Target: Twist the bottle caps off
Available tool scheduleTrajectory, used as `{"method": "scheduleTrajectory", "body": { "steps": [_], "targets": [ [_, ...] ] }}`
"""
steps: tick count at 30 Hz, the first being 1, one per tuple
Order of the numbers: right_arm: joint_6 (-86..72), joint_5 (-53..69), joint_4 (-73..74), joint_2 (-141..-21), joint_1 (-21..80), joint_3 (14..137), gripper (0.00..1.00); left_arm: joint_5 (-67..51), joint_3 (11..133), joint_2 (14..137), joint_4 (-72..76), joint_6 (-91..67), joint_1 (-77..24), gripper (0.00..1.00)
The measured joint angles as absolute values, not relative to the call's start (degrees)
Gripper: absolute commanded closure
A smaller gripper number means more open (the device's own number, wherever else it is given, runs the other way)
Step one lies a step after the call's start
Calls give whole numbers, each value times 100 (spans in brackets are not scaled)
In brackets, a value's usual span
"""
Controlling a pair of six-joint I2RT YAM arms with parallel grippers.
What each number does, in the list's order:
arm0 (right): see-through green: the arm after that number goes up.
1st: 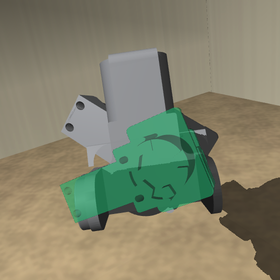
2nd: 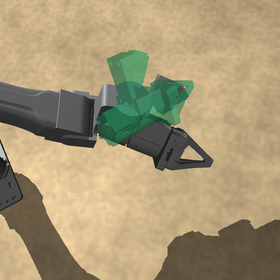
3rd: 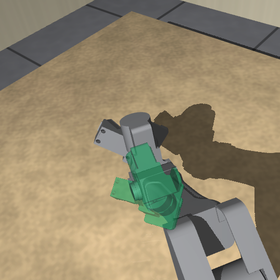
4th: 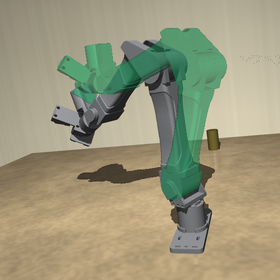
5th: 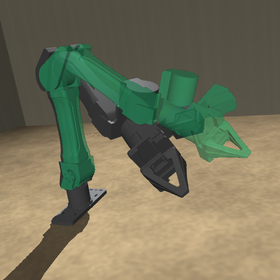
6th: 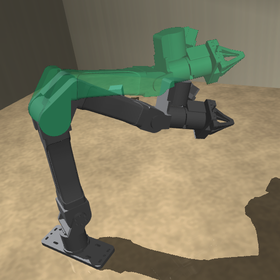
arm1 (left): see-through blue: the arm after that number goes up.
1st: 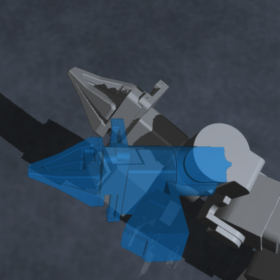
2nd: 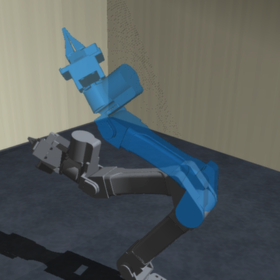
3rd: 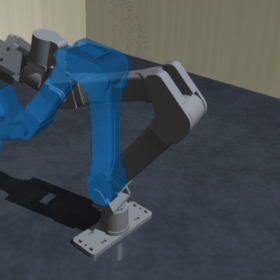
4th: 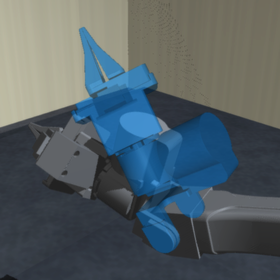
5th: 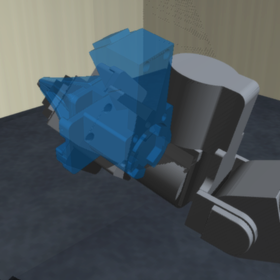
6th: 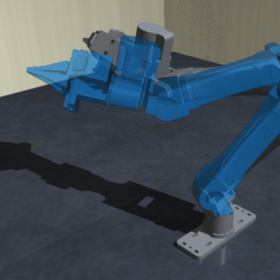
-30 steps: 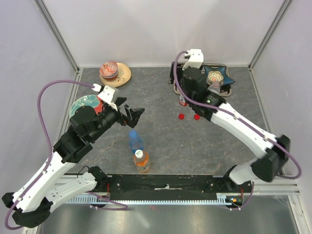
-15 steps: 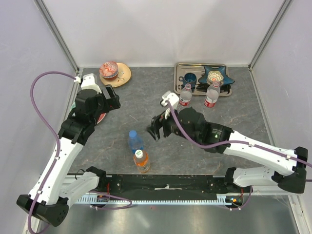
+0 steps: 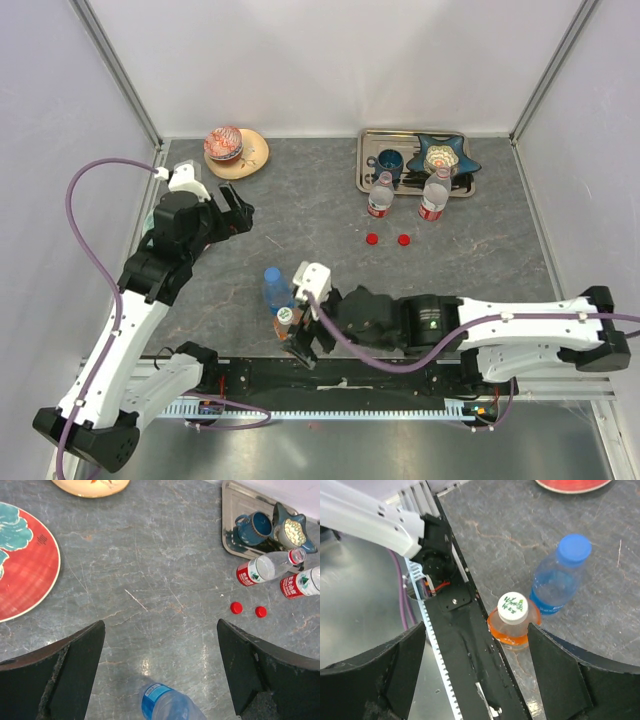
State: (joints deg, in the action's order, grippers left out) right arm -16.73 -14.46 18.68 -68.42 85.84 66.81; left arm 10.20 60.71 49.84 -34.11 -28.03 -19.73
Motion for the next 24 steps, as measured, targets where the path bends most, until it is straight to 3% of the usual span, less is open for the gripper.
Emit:
{"method": "scheduleTrajectory", "body": {
  "steps": [15,24],
  "targets": [
    [-1824,-3262,1695,-7802,8892,6678,14,838,5767,4681,-3415,-2871,-1973,1],
    [-1892,-3332,1627,-8132,8892,6678,20,814,5618,4644,-3404,-2875,-1973,1]
  ]
}}
